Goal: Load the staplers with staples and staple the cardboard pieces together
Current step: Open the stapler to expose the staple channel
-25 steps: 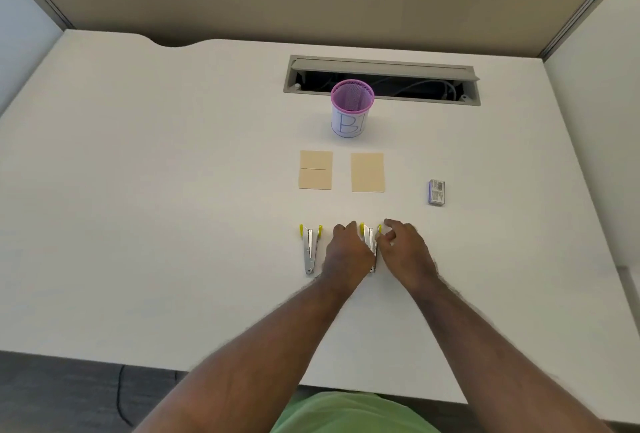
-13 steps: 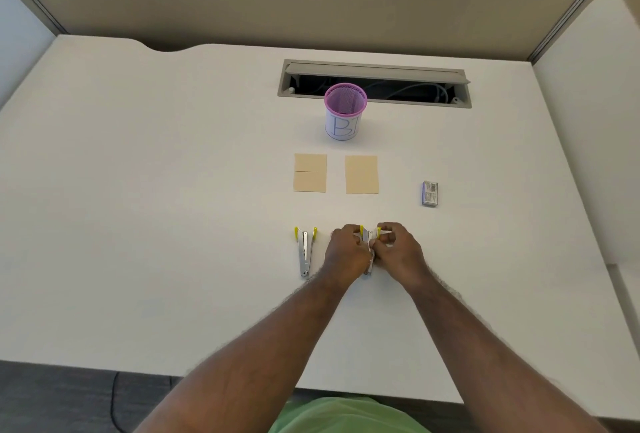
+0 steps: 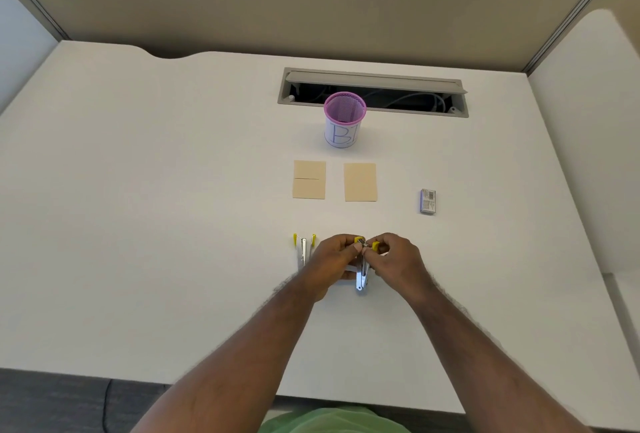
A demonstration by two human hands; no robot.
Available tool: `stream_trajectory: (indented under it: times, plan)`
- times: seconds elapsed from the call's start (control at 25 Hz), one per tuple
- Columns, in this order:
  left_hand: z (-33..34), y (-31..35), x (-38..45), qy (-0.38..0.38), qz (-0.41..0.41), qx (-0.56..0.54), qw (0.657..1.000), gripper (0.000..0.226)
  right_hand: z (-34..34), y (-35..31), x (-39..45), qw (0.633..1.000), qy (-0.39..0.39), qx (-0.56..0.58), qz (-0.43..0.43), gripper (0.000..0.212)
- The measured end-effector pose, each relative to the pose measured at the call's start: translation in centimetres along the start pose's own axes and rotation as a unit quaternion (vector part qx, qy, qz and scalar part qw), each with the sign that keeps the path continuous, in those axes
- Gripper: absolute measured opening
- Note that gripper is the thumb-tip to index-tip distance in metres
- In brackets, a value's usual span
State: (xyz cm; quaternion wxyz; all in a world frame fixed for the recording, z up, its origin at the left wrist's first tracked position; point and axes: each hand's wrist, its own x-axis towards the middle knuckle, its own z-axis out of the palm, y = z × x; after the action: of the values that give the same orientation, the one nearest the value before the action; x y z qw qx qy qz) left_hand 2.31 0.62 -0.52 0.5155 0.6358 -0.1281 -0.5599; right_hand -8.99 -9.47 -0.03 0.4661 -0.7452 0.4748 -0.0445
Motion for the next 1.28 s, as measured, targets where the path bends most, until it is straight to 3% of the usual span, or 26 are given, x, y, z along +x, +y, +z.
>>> stream_trajectory:
  times: [0.16,0.52,0.72,1.28]
  plan:
    - [-0.4,0.2,-0.4,-0.026,-0.002,0.002,1.0,0.02,-0.8,-0.6,0.1,0.999,-0.027,-0.037,-0.005,0.011]
    - [-0.3,0.9,-0.9,-0.045,0.018,0.02,0.999,0.02,-2.2,-1.1,0.6,0.997,-0.081,0.013,-0.007,0.02]
    - [0.1,1.0,-0.7,-0.034,0.025,0.027,0.999,0.015,-2.0,-1.5,0.5,0.998,-0.062,0.015,-0.018,0.011]
    - [1.4,1.5,-1.2,0.005,0.059,0.044,0.997,0.02,-2.5,-2.1,0.2,0.999,-0.036,0.0,-0.038,0.014]
